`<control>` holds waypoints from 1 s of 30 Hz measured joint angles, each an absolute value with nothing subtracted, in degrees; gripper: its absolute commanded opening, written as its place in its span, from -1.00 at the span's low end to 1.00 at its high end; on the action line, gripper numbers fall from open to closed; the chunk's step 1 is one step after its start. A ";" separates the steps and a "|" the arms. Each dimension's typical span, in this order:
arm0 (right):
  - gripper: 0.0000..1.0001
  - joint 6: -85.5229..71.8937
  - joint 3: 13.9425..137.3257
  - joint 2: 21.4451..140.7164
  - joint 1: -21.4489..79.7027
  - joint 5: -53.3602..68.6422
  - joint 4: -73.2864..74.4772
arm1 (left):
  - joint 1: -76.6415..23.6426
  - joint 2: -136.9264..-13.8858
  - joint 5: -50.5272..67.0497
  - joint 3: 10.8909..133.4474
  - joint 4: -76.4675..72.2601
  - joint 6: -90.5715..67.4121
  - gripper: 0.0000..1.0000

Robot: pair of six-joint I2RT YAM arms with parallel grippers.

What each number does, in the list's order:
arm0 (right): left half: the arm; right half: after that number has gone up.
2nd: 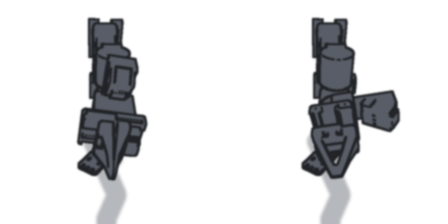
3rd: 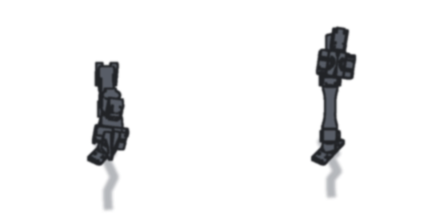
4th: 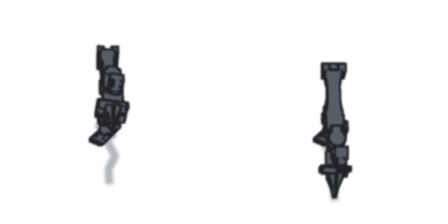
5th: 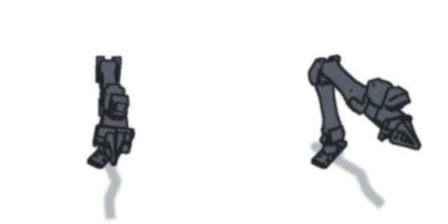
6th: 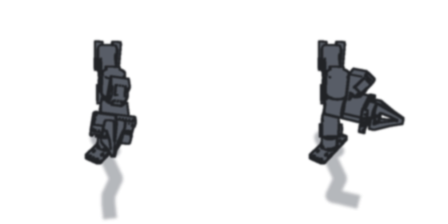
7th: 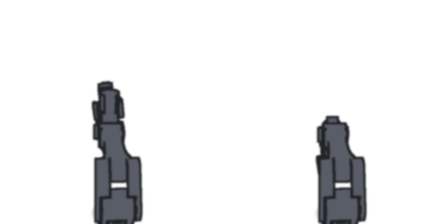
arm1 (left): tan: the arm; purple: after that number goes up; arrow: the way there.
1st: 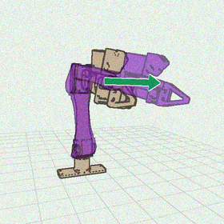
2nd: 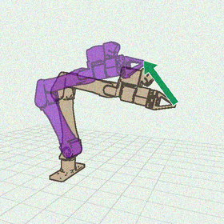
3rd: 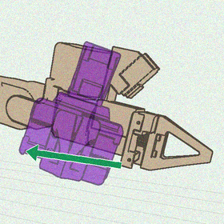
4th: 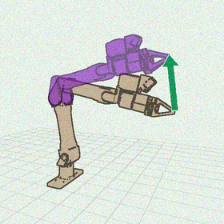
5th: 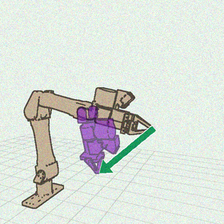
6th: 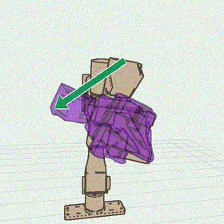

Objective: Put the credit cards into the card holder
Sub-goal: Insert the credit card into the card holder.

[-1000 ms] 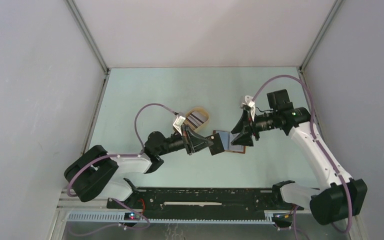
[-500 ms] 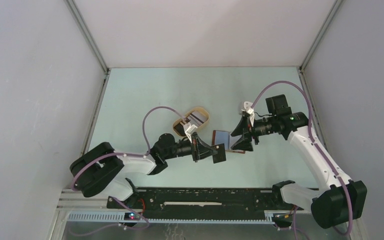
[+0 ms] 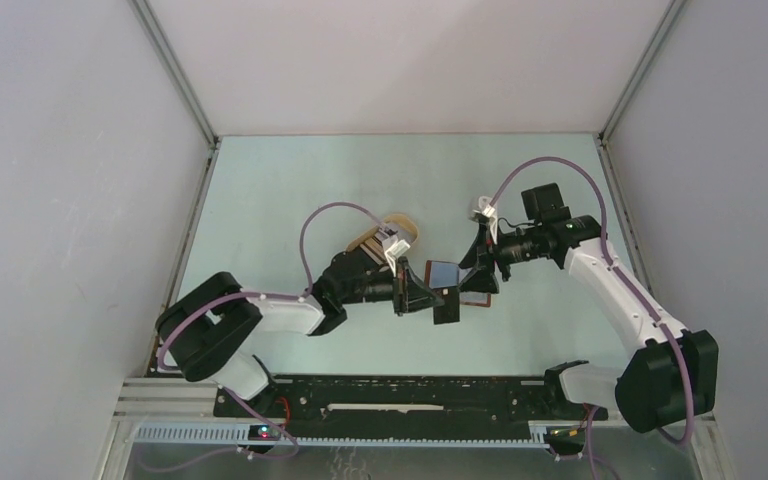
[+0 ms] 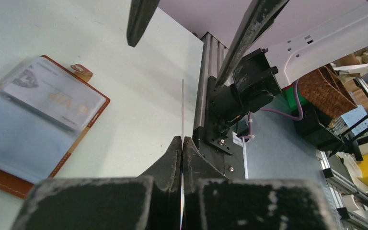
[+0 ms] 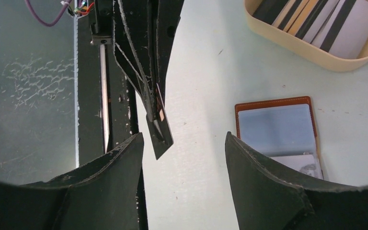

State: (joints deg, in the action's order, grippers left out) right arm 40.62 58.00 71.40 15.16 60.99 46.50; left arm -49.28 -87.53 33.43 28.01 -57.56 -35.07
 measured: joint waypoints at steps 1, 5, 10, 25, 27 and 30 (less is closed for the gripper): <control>0.43 40.38 58.00 71.44 15.22 60.51 46.06 | -48.73 -87.50 34.72 28.62 -56.71 -34.94 -1.00; 0.43 40.18 58.00 71.42 15.29 59.99 45.60 | -46.50 -86.59 37.65 30.39 -51.99 -33.32 -1.00; 0.40 41.10 58.02 72.82 14.70 61.41 46.92 | -46.19 -86.37 40.14 31.70 -49.12 -31.92 -1.00; -0.20 41.12 58.39 80.62 15.57 64.45 48.75 | -45.32 -90.50 43.99 34.09 -54.85 -31.86 -0.99; -0.41 42.30 59.33 81.95 15.86 65.25 50.48 | -44.77 -90.56 43.94 34.09 -55.79 -32.10 -0.99; -0.83 44.73 61.63 84.38 16.73 66.08 53.58 | -44.25 -90.80 43.77 34.04 -56.84 -32.56 -0.95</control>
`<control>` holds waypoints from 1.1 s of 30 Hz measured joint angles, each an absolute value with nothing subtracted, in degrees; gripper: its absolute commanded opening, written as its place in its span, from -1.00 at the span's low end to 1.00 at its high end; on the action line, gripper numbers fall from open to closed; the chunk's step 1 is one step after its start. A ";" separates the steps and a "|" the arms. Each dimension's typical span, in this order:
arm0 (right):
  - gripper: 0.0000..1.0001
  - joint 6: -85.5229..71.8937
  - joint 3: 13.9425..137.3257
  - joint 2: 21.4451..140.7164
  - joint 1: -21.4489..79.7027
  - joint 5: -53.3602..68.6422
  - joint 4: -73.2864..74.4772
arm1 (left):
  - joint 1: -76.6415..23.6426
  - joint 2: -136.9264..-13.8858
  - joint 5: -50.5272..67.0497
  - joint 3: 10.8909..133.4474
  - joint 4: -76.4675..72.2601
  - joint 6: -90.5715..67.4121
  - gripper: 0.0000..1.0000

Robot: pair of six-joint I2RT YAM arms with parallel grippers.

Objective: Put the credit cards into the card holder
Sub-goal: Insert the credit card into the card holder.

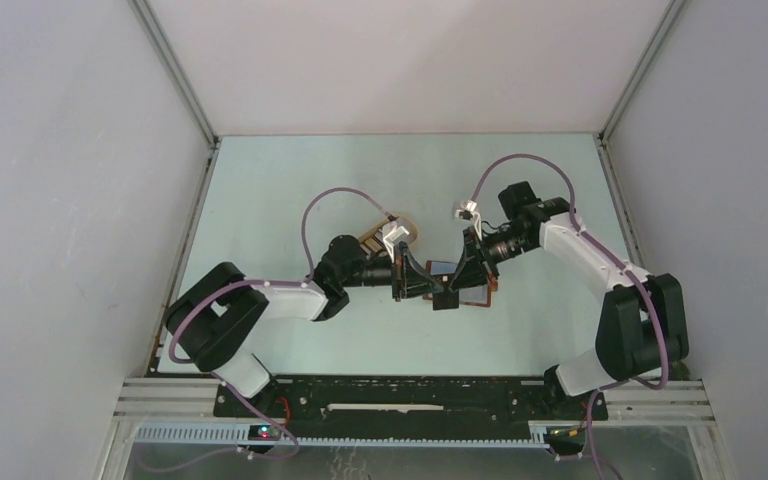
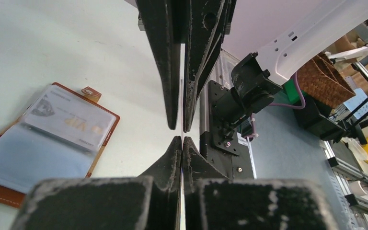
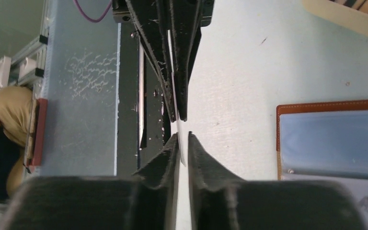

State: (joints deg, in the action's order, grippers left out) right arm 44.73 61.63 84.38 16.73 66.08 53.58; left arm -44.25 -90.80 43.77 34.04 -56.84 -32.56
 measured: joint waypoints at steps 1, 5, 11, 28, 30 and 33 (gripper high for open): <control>-0.99 45.17 62.39 85.08 17.04 66.35 54.61 | -44.07 -90.80 43.64 33.93 -57.10 -32.58 -0.93; -1.00 47.55 63.40 86.06 17.93 66.96 57.25 | -43.72 -90.80 43.09 32.99 -58.13 -32.93 -0.37; -1.00 49.36 63.40 86.06 18.55 66.96 59.33 | -42.70 -90.72 42.15 29.47 -63.44 -35.24 0.10; -1.00 50.02 63.40 88.42 18.59 68.18 60.45 | -41.06 -91.79 42.17 26.68 -76.97 -42.09 -0.12; -1.00 50.00 63.42 88.42 18.59 68.23 60.45 | -41.06 -92.25 42.15 26.68 -76.97 -42.11 -0.13; -1.00 49.91 63.44 88.42 18.59 68.23 60.42 | -41.08 -92.49 42.09 26.70 -76.51 -42.06 -0.15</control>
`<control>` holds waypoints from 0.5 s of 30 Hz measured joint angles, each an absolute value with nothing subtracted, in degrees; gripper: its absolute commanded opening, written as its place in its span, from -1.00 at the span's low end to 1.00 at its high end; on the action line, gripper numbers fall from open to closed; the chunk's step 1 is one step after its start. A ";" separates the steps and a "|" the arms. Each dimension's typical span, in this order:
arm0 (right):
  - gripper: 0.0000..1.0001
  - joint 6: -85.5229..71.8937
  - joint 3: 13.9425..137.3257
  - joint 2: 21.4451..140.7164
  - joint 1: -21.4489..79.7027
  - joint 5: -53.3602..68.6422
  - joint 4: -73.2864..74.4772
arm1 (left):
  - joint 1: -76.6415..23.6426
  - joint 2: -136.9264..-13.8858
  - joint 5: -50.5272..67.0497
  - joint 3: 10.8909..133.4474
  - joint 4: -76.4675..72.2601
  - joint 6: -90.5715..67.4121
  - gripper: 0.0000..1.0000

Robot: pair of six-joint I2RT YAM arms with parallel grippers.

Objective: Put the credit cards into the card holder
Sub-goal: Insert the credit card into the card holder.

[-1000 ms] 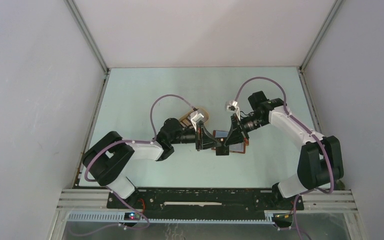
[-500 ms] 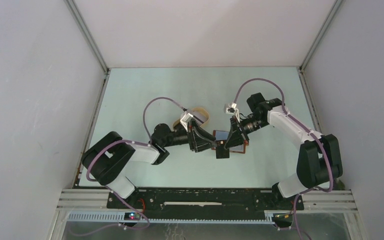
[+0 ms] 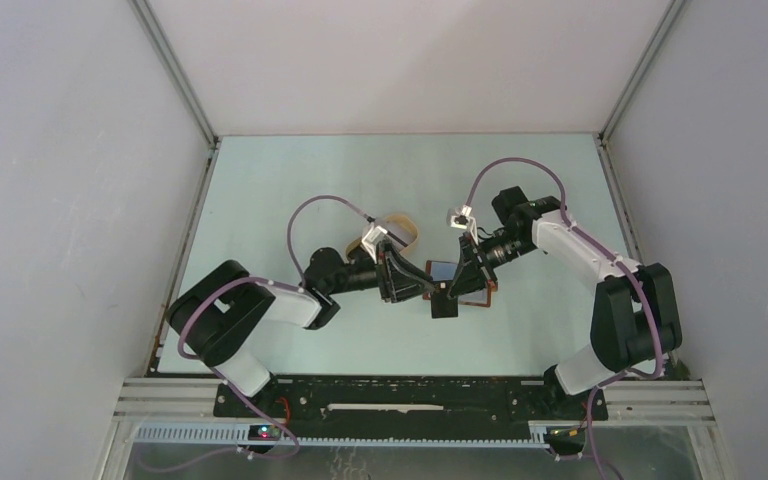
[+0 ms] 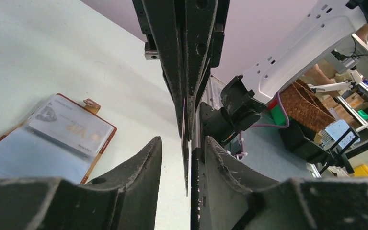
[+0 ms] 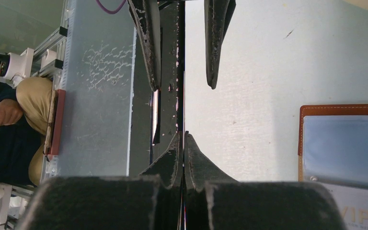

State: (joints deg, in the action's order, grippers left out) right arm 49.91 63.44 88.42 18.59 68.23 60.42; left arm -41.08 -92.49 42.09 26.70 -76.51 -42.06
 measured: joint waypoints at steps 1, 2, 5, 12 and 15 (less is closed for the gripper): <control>-1.00 49.82 63.44 88.42 18.59 68.23 60.42 | -41.15 -92.49 41.98 26.74 -76.03 -42.02 -0.17; -1.00 49.78 63.44 88.42 18.59 68.23 60.42 | -41.23 -92.49 41.82 26.81 -75.48 -41.95 -0.19; -1.00 49.63 63.44 88.47 18.59 68.20 60.40 | -41.78 -92.49 41.67 27.20 -73.03 -41.23 -0.27; -1.00 49.52 63.48 88.82 18.90 67.94 60.20 | -43.00 -92.49 41.74 29.91 -67.16 -38.83 -0.93; -0.59 49.52 63.48 89.03 19.09 67.11 59.86 | -43.11 -92.60 42.57 30.81 -65.82 -38.41 -1.00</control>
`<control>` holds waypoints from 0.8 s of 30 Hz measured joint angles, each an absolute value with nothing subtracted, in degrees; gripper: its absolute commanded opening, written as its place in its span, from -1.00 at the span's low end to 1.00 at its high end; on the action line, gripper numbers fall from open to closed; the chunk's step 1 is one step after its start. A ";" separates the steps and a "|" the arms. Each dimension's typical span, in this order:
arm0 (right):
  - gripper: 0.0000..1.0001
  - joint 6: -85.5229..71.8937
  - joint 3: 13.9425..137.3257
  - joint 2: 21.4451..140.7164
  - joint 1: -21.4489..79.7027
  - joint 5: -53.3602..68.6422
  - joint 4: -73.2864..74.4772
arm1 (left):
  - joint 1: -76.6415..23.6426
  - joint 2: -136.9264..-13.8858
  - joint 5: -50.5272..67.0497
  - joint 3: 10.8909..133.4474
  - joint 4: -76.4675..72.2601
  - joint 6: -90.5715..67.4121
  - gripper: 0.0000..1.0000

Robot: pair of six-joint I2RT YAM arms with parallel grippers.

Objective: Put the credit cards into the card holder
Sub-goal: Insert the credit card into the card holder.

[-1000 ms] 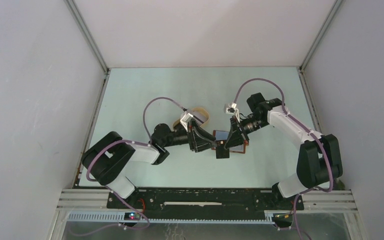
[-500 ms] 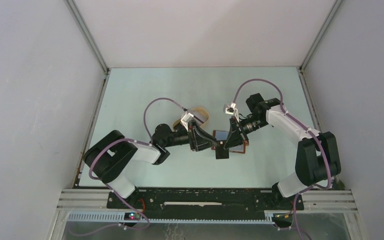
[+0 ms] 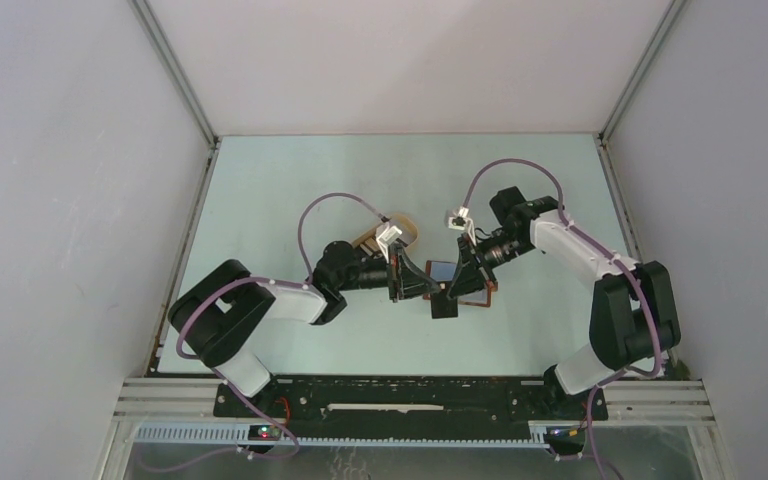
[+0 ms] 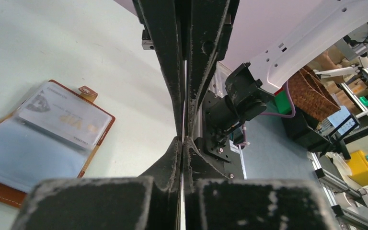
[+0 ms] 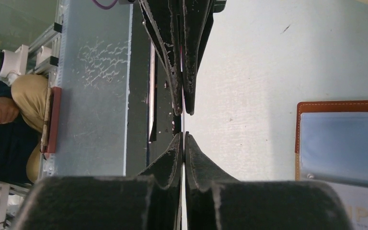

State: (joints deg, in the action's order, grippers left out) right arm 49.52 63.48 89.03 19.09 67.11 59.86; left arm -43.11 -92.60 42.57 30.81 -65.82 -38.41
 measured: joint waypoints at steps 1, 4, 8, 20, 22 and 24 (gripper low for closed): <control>-0.35 49.34 63.48 89.03 19.09 66.89 59.86 | -43.13 -92.62 42.61 30.87 -65.47 -38.44 -1.00; 0.05 48.88 63.59 88.95 19.33 65.41 59.86 | -43.11 -92.62 42.13 30.87 -64.77 -38.33 -1.00; 0.14 49.12 63.59 85.86 18.20 60.29 59.86 | -42.59 -92.58 41.04 30.87 -62.35 -38.04 -1.00; -0.78 42.35 57.58 75.75 9.28 49.54 47.46 | -41.30 -94.91 32.86 46.52 -35.86 -34.54 -1.00; -0.86 39.38 57.58 80.27 9.30 48.27 45.52 | -41.15 -95.83 31.55 49.15 -32.84 -34.00 -1.00; -0.88 36.91 57.60 84.44 9.30 47.00 44.40 | -41.06 -96.86 30.76 50.59 -31.27 -33.89 -1.00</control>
State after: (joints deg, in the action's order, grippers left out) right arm 36.91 57.60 84.44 9.30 47.00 44.40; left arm -41.06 -96.86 30.76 50.59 -31.27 -33.89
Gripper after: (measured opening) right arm 0.081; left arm 0.009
